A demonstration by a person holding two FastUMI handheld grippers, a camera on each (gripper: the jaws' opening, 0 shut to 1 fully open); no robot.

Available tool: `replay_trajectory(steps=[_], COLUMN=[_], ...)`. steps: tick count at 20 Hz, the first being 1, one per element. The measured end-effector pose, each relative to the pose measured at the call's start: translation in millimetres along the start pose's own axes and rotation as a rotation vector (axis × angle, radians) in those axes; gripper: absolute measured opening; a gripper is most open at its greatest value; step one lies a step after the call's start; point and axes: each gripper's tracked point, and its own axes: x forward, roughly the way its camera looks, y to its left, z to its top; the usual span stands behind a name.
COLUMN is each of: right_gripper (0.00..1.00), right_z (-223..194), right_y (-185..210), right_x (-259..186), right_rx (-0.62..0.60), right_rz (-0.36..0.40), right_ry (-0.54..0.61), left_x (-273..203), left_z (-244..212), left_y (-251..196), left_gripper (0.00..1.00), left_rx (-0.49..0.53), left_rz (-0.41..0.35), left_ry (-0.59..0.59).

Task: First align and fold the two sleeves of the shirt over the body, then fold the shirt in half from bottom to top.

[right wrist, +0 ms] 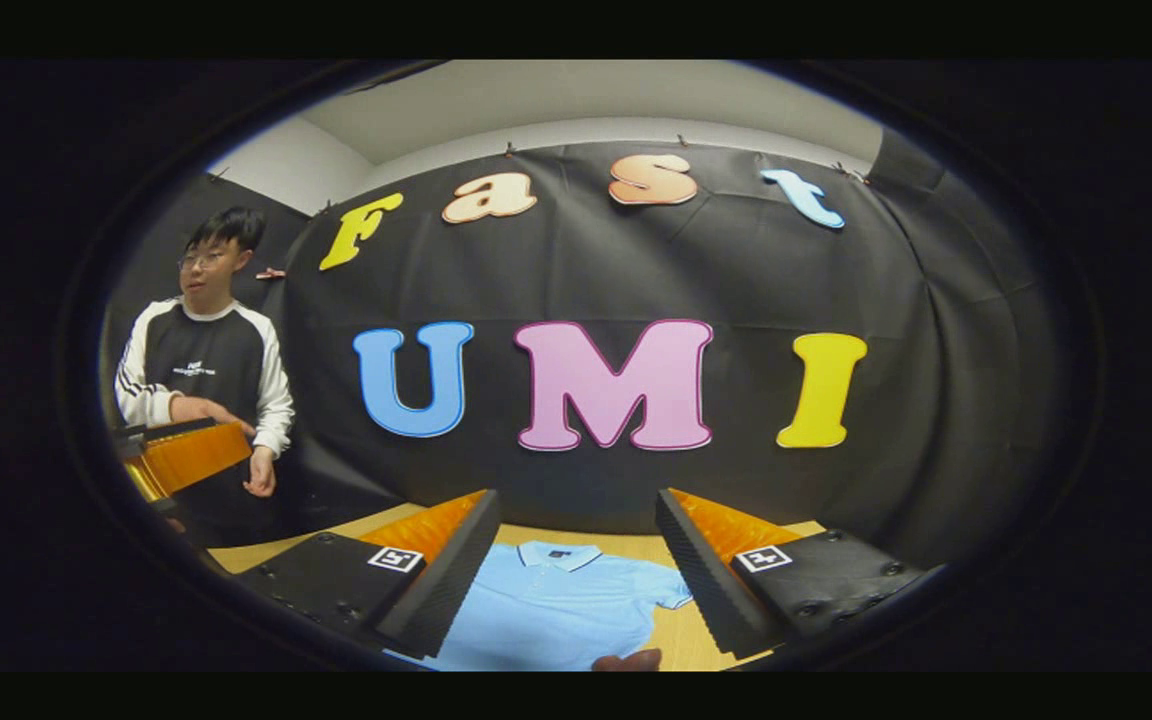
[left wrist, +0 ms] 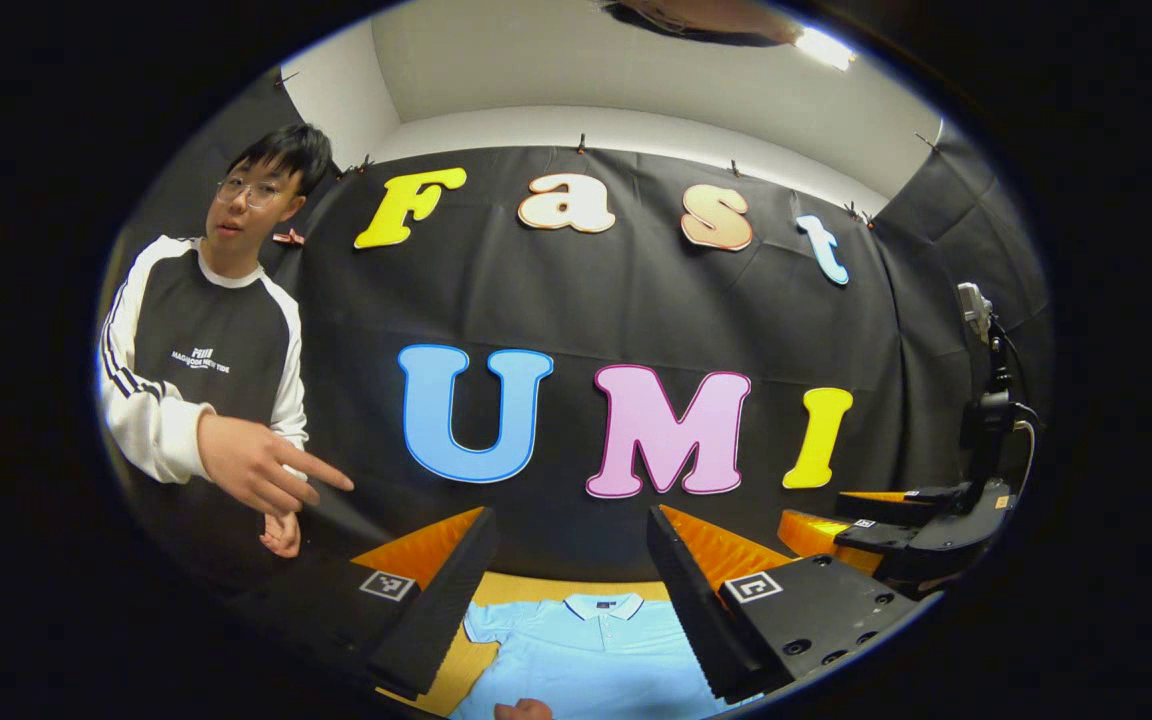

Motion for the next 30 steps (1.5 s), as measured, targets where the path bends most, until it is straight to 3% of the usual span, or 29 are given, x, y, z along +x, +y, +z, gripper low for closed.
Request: replay_trajectory(steps=[3, 8, 12, 14, 17, 21, 25, 26, 27, 30], right_gripper=[0.97, 0.97, 0.97, 0.97, 0.98, 0.98, 0.98, 0.90, 0.97, 0.96], right_z=[6.4, -33.0, -123.8, -181.3, -254.3, -330.0, -381.5, -388.8, -392.8, -399.9], right_y=[-4.3, -27.2, -65.5, -94.0, -138.0, -179.7, -181.2, -183.3, -188.3, -200.1], right_x=[-0.1, 10.9, 43.8, 67.3, 109.7, 147.0, 162.8, 167.3, 171.9, 181.4], right_rx=[-0.011, 0.017, 0.094, 0.179, 0.306, 0.296, 0.324, 0.321, 0.312, 0.306], right_rz=[-0.010, -0.053, -0.090, -0.146, -0.244, -0.294, -0.284, -0.289, -0.299, -0.334], right_ry=[-0.016, 0.089, 0.318, 0.438, 0.545, 0.624, 0.714, 0.723, 0.723, 0.730], left_x=[4.4, 9.7, 12.7, 11.8, 4.1, -4.4, -1.8, -0.5, 0.4, 1.8], left_z=[-1.0, -18.2, -54.6, -74.9, -107.6, -138.4, -161.0, -162.8, -165.7, -172.8], left_y=[-0.9, -14.0, -19.7, -20.7, -19.9, -19.5, -23.3, -24.4, -25.5, -26.2], left_gripper=[0.96, 0.96, 0.96, 0.96, 0.96, 0.96, 0.96, 0.96, 0.96, 0.96], left_rx=[0.019, 0.015, 0.012, 0.027, 0.066, 0.102, 0.106, 0.103, 0.103, 0.102], left_rz=[0.001, -0.044, -0.055, -0.050, -0.035, -0.019, 0.002, 0.006, 0.010, 0.015], left_ry=[0.004, 0.037, 0.122, 0.163, 0.237, 0.313, 0.367, 0.371, 0.374, 0.387])
